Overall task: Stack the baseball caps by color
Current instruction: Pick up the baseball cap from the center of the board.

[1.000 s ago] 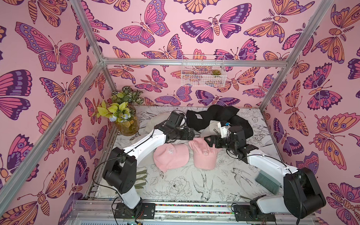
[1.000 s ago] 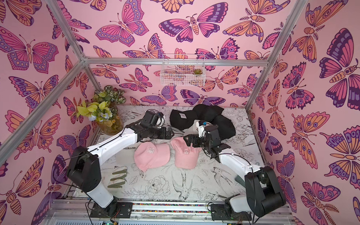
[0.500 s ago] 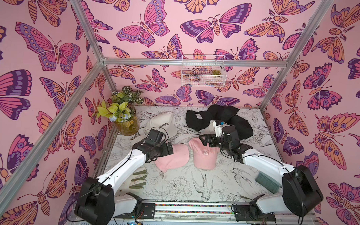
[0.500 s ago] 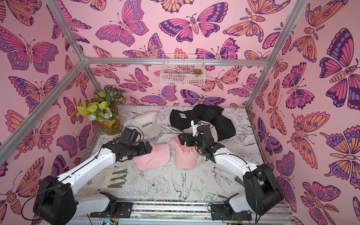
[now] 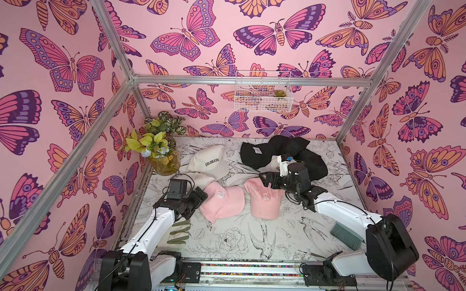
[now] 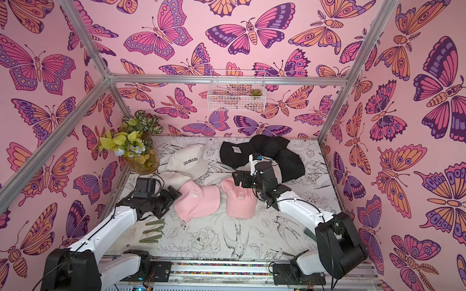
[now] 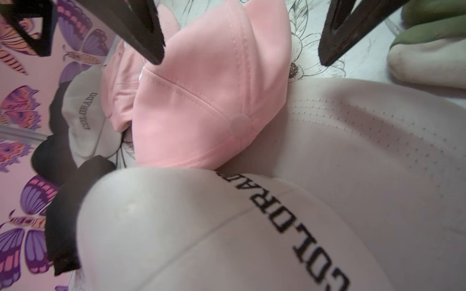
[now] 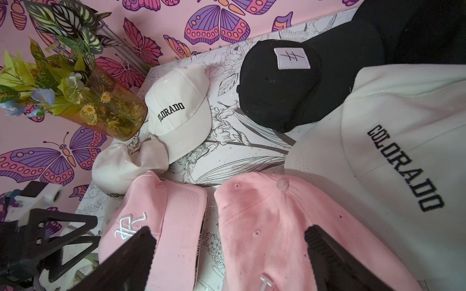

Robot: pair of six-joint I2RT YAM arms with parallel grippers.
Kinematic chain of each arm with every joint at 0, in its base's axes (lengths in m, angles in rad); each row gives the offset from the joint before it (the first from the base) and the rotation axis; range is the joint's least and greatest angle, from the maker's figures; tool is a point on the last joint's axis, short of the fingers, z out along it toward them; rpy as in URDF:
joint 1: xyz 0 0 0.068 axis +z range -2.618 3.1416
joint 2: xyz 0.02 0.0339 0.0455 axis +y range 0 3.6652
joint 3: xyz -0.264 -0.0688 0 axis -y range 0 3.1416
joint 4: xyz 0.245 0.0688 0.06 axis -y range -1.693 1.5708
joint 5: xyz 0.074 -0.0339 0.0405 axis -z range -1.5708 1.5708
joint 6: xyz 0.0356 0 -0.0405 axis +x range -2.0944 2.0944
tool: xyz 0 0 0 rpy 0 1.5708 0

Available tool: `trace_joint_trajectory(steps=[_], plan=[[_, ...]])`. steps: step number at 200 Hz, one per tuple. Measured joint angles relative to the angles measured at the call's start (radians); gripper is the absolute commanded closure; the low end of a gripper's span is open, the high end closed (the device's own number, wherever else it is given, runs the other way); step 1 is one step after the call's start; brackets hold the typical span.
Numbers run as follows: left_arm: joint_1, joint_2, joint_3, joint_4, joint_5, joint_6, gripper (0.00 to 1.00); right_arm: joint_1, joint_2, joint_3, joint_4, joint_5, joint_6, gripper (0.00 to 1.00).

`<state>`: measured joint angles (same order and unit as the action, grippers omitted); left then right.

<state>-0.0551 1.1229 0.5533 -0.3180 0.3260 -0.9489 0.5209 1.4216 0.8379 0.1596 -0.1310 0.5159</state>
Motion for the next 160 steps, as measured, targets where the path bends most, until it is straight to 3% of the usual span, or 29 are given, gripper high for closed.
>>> trace_joint_trajectory(steps=[94,115,139,152,160], plan=[[0.009,0.02,-0.132,0.288,0.098,-0.167,0.28,0.0,-0.018,0.0,-0.023,0.012,0.001,0.03],[0.009,0.054,-0.134,0.33,0.112,-0.182,0.36,0.0,-0.019,0.0,-0.027,0.028,0.006,0.03],[0.009,0.087,-0.134,0.383,0.13,-0.188,0.8,0.0,-0.028,0.0,-0.029,0.034,0.008,0.03],[0.009,0.097,-0.13,0.399,0.145,-0.173,0.97,0.0,-0.036,0.0,-0.029,0.033,0.007,0.02],[0.009,0.097,-0.124,0.402,0.154,-0.156,1.0,0.0,-0.043,0.0,-0.029,0.033,0.006,0.01]])
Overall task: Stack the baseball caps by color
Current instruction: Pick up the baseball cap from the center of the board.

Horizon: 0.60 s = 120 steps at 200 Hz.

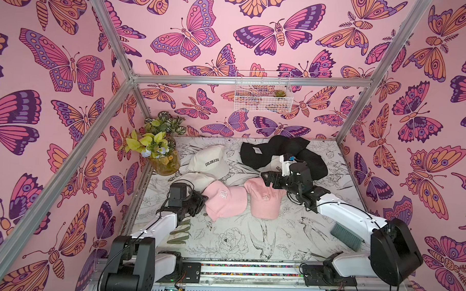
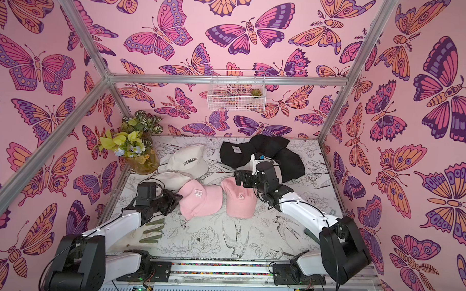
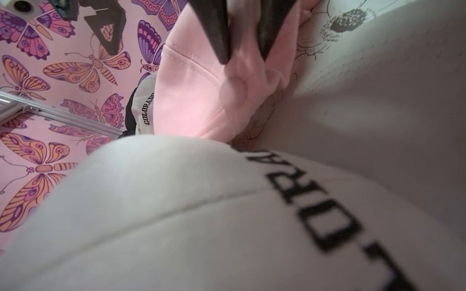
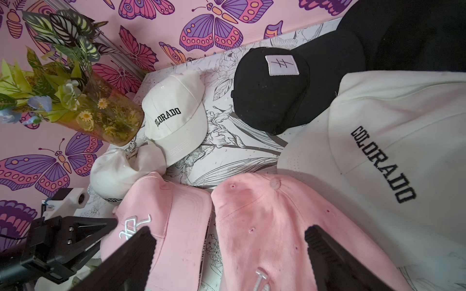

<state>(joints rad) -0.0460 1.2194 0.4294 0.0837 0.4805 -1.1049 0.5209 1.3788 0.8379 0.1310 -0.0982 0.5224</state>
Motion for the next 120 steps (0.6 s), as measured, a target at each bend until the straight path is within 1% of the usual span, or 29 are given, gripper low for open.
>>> trace_joint_trajectory(steps=[15,35,56,71,89,120], plan=[[0.0,-0.007,0.016,0.001,0.003,0.037,1.0,0.0,-0.019,0.0,0.0,0.001,-0.006,0.01],[0.0,-0.048,0.047,-0.012,0.001,0.132,1.0,0.0,-0.063,0.0,0.001,0.002,-0.026,0.01],[-0.007,-0.105,0.113,-0.018,-0.004,0.275,1.0,-0.002,-0.121,-0.001,0.005,0.001,-0.077,0.01],[-0.015,-0.107,0.183,-0.024,0.02,0.385,1.0,-0.006,-0.159,0.001,-0.007,-0.002,-0.13,0.01],[-0.037,-0.083,0.28,-0.024,0.09,0.515,1.0,-0.02,-0.183,0.028,-0.058,-0.016,-0.197,0.01],[-0.09,-0.037,0.402,-0.032,0.27,0.722,1.0,-0.036,-0.198,0.132,-0.213,-0.088,-0.361,0.0]])
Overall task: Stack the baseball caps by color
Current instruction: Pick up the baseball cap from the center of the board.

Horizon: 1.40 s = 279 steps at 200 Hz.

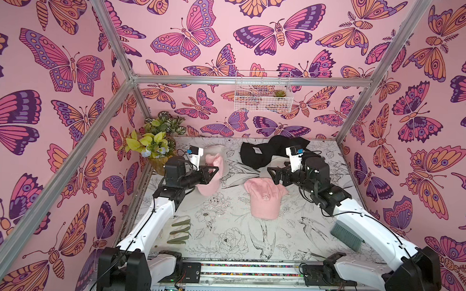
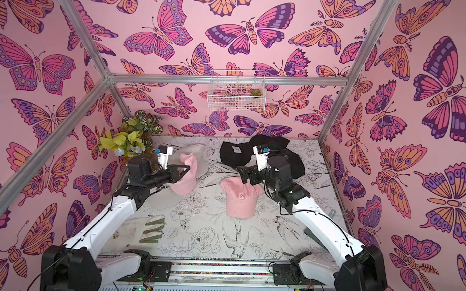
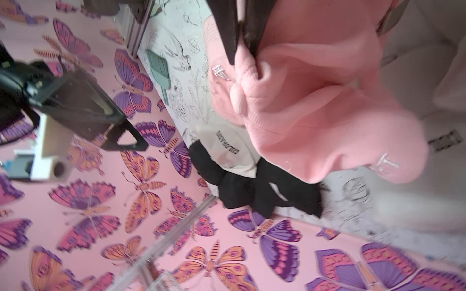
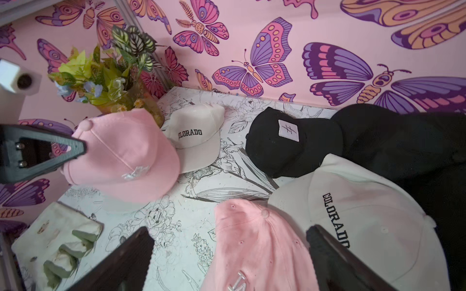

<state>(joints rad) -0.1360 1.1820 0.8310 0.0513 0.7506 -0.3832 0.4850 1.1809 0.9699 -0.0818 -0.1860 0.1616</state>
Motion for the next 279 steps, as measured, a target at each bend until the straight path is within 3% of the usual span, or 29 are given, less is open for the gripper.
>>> trace_joint_trajectory(steps=[52,95,181,246,279], plan=[[-0.081,0.052,0.159,-0.159,0.201,0.248,1.0,0.0,-0.053,0.09,-0.175,-0.063,-0.184,0.0],[-0.213,0.106,0.279,-0.366,0.27,0.441,1.0,0.0,-0.082,0.09,-0.229,-0.184,-0.274,0.05],[-0.393,0.235,0.476,-0.673,0.306,0.752,1.0,0.046,-0.018,0.176,-0.402,-0.38,-0.433,0.07],[-0.443,0.309,0.548,-0.795,0.277,0.855,1.0,0.073,0.095,0.275,-0.591,-0.524,-0.55,0.22],[-0.443,0.339,0.584,-0.809,0.253,0.869,1.0,0.079,0.11,0.277,-0.645,-0.561,-0.589,0.35]])
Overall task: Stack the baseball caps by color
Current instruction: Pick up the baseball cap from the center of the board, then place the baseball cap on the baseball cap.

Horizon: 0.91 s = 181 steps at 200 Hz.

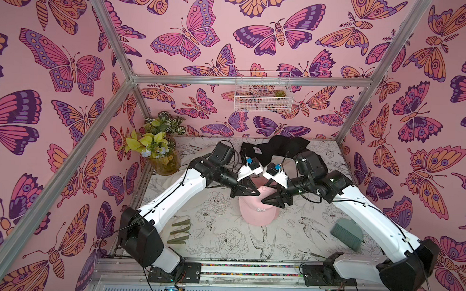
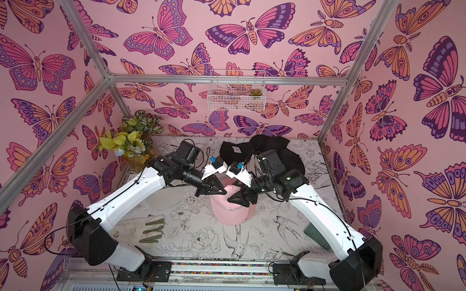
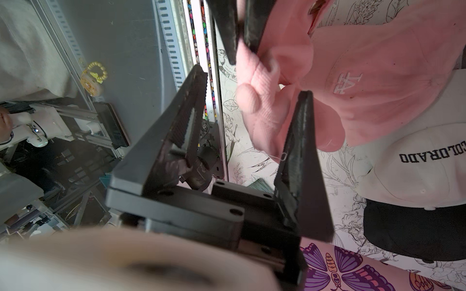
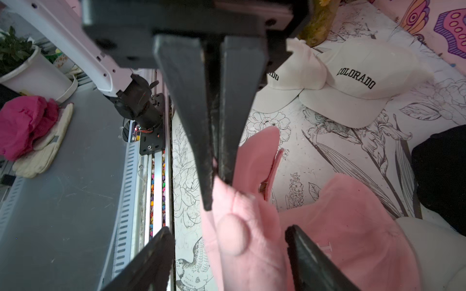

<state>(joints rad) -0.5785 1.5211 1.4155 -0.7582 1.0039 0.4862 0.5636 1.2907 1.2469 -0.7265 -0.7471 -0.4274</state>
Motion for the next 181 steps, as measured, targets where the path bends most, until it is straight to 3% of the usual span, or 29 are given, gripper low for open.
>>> trace_joint_trajectory(steps=[76,101,128,157,181], plan=[[0.002,0.026,0.01,-0.007,-0.01,0.007,1.0,-0.001,0.003,0.0,-0.011,0.008,0.004,0.91],[0.006,0.032,0.011,-0.006,-0.011,0.003,1.0,-0.002,0.003,-0.004,-0.006,0.014,0.011,1.0],[0.017,0.035,0.011,0.012,-0.029,-0.033,0.51,-0.015,-0.004,-0.026,0.03,0.013,0.017,1.0],[0.072,0.037,-0.02,0.113,-0.051,-0.129,0.25,-0.061,-0.037,-0.068,0.085,-0.006,0.06,1.0],[0.127,0.029,-0.127,0.254,-0.055,-0.251,0.07,-0.096,-0.066,-0.099,0.144,-0.02,0.1,1.0]])
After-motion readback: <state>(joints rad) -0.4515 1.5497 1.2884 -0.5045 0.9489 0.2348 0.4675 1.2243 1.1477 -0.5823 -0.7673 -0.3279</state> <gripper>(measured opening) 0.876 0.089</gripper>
